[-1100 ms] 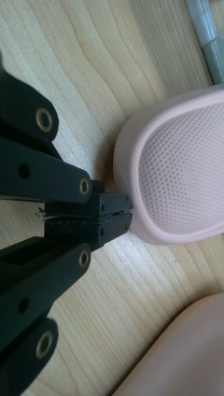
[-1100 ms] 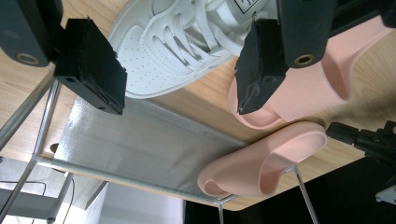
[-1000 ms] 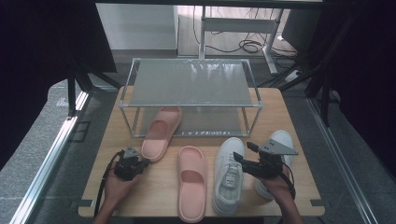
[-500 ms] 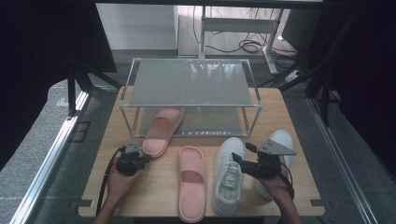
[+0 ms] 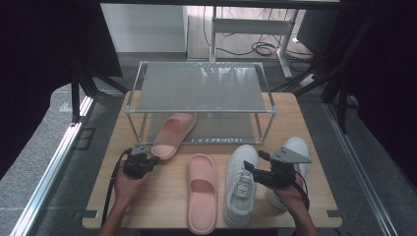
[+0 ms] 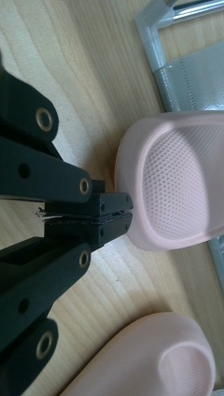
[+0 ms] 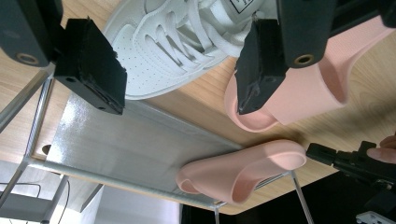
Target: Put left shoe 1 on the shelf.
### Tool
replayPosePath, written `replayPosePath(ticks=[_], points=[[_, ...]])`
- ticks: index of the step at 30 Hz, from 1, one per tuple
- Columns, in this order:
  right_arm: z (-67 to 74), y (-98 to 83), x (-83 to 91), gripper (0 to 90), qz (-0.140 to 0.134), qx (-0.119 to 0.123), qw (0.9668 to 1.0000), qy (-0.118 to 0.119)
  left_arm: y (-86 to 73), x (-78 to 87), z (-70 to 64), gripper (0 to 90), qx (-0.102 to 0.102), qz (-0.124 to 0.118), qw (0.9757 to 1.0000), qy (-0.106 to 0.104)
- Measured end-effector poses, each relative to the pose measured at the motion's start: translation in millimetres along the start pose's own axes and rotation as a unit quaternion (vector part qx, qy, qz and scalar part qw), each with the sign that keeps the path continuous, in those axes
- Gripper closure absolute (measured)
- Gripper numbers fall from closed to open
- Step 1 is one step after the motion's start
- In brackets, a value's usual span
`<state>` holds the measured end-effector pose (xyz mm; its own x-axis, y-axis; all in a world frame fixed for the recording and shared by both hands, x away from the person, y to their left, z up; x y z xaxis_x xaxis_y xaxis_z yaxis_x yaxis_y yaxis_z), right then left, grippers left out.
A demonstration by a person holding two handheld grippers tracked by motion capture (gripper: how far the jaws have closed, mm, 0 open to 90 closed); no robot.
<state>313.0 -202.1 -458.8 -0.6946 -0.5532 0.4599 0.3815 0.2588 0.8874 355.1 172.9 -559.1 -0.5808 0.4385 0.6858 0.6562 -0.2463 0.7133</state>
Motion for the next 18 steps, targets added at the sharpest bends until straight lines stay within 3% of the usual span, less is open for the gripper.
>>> replayPosePath(ticks=[18], points=[[-0.9,-0.1,0.4,34.0,0.0,-0.002,1.0,0.0,15.7,-18.8,-11.6,87.8,-0.006,0.001,0.9999,-0.011]])
Point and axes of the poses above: each handheld gripper's, and its own axes: x roughly backward along the jaws, y roughly out of its top, z roughly to its left, the point moved 6 cm from there along -x, roughly forward along the jaws, and after that the axes turned 1 degree about -y, right-handed, at the moved point
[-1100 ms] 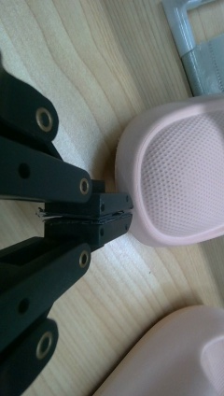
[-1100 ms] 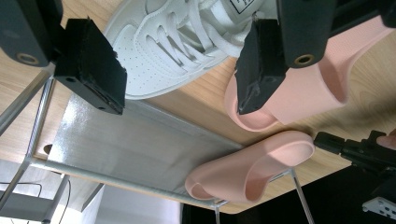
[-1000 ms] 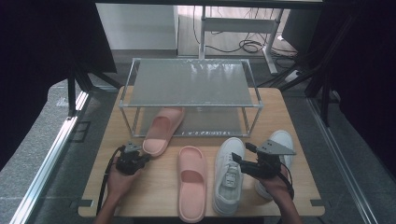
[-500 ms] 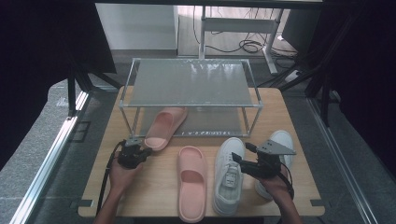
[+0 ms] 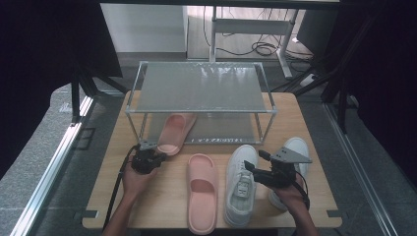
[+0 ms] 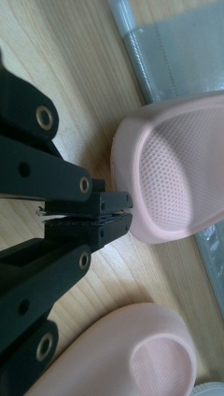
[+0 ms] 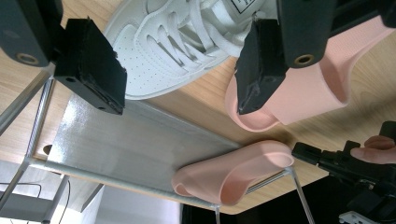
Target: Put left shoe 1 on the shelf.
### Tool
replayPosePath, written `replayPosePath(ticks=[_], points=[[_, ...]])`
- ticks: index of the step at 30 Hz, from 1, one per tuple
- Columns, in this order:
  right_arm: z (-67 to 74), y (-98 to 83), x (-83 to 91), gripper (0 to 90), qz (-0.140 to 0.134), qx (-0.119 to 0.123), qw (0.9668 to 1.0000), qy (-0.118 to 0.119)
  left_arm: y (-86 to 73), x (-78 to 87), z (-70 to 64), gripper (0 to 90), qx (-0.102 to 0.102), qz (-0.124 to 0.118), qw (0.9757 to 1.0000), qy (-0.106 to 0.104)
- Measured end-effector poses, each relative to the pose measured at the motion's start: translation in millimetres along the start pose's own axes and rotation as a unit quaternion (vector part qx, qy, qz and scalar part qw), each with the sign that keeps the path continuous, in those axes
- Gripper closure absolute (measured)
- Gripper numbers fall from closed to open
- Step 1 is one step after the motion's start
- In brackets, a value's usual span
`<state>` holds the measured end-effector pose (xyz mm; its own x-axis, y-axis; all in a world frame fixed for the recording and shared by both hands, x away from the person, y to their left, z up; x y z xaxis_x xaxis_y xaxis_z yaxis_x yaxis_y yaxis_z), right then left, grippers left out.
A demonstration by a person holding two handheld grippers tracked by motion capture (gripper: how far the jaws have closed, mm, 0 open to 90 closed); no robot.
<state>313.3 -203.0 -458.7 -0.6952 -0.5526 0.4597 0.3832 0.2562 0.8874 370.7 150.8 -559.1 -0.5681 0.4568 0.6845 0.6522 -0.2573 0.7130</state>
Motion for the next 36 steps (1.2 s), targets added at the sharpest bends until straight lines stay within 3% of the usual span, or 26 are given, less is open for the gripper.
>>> replayPosePath(ticks=[10,20,36], points=[[0.5,-0.7,-1.1,34.0,0.002,0.001,1.0,0.002,6.0,-8.7,-4.5,88.4,0.0,-0.002,1.0,-0.003],[-0.5,-0.3,0.0,34.1,0.0,-0.001,1.0,0.001,12.6,-16.6,-6.0,89.7,-0.007,-0.001,1.0,0.001],[-1.5,-0.8,-0.3,34.1,0.001,-0.002,1.0,0.001,25.4,-30.9,-5.5,90.0,-0.002,0.0,0.9999,0.014]])
Point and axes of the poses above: each handheld gripper's, and its own axes: x roughly backward along the jaws, y roughly out of its top, z roughly to its left, the point moved 6 cm from there along -x, roughly forward along the jaws, and after that the axes turned 1 degree about -y, right-handed, at the moved point
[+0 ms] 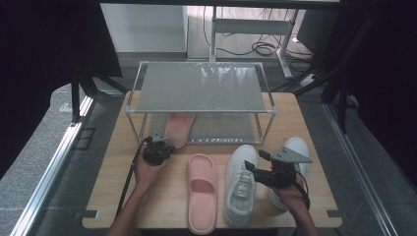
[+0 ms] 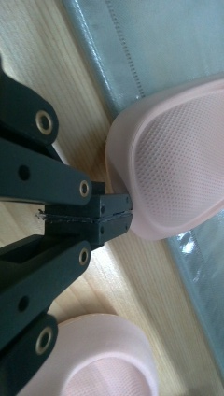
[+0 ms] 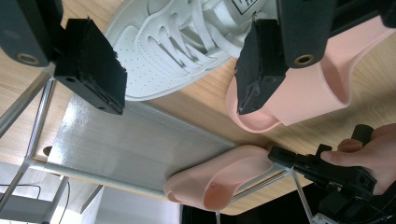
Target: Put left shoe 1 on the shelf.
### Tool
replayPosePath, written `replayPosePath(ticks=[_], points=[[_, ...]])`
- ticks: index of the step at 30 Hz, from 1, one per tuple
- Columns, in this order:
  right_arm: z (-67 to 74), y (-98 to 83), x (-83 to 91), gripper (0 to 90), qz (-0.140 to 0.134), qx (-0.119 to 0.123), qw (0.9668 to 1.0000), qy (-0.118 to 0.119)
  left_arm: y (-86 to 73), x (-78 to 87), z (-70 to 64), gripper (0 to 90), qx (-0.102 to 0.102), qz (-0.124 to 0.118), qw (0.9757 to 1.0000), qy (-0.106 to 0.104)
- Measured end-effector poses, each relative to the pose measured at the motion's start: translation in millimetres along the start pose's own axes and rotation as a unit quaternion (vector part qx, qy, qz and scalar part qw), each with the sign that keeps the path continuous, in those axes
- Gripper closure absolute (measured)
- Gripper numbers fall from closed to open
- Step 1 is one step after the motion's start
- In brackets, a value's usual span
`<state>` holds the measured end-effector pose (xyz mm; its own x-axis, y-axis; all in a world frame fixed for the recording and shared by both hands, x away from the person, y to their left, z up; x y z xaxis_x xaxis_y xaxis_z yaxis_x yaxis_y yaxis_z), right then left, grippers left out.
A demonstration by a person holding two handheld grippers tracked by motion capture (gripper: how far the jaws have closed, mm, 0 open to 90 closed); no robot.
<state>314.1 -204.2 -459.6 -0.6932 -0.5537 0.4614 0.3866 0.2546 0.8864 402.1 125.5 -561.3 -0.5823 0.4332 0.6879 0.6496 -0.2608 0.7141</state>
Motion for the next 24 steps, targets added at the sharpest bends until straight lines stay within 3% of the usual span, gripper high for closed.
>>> replayPosePath(ticks=[12,24], points=[[-0.8,-0.2,-0.2,34.1,0.0,0.0,1.0,0.0,5.1,-7.4,0.7,90.0,0.007,-0.003,1.0,0.005],[-1.7,-1.0,-0.2,34.1,0.002,0.0,1.0,-0.002,12.6,-17.8,-2.6,89.7,-0.002,-0.001,1.0,0.002]])
Point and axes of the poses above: each handheld gripper's, and its own axes: x roughly backward along the jaws, y roughly out of its top, z roughly to its left, the point moved 6 cm from there along -x, roughly forward along the jaws, and after that the axes turned 1 degree about -y, right-handed, at the moved point
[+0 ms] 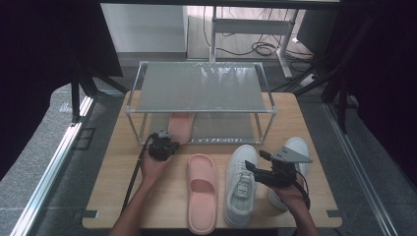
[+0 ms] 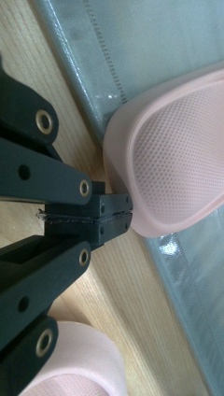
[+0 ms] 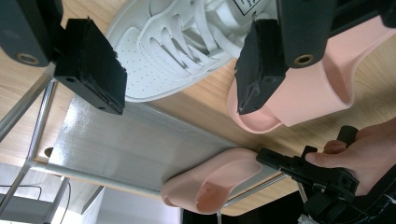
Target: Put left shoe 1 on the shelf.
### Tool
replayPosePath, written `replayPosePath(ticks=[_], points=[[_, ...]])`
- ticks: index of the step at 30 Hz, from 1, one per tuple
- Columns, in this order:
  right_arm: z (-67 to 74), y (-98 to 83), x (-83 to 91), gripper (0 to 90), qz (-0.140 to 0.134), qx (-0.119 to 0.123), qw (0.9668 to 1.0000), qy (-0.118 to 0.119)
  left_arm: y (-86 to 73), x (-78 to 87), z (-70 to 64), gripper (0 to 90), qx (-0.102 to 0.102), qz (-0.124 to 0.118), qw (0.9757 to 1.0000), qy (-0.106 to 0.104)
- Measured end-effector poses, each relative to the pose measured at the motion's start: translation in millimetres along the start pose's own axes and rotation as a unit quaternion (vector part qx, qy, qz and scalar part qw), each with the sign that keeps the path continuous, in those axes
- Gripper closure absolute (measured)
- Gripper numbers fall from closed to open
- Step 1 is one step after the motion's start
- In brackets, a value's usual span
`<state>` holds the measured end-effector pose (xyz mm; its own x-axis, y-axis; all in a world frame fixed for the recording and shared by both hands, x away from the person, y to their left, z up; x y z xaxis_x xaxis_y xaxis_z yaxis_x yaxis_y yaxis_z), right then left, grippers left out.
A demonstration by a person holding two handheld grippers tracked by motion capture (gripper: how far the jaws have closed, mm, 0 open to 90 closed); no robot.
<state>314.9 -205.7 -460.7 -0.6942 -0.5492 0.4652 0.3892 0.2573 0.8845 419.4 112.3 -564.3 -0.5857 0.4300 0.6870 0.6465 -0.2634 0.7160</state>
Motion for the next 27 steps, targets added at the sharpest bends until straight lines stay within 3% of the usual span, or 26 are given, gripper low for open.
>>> replayPosePath(ticks=[18,25,27], points=[[0.6,-0.6,-0.9,34.1,0.001,0.0,1.0,0.001,3.1,-5.7,-1.0,88.2,0.006,-0.005,1.0,-0.001],[-0.9,-0.5,1.2,34.1,-0.002,-0.002,1.0,-0.001,-4.2,17.6,-7.1,83.8,0.0,-0.026,0.9996,-0.008],[-1.6,-0.5,1.7,34.1,-0.002,-0.003,1.0,-0.002,-10.1,27.7,-7.7,82.4,0.007,-0.033,0.9994,-0.013]])
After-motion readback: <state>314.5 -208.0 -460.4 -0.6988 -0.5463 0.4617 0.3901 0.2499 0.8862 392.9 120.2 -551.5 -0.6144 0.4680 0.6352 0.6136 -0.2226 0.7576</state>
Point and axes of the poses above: each handheld gripper's, and its own axes: x roughly backward along the jaws, y roughly out of its top, z roughly to its left, the point moved 6 cm from there along -x, roughly forward along the jaws, and after that the axes turned 1 degree about -y, right-handed, at the moved point
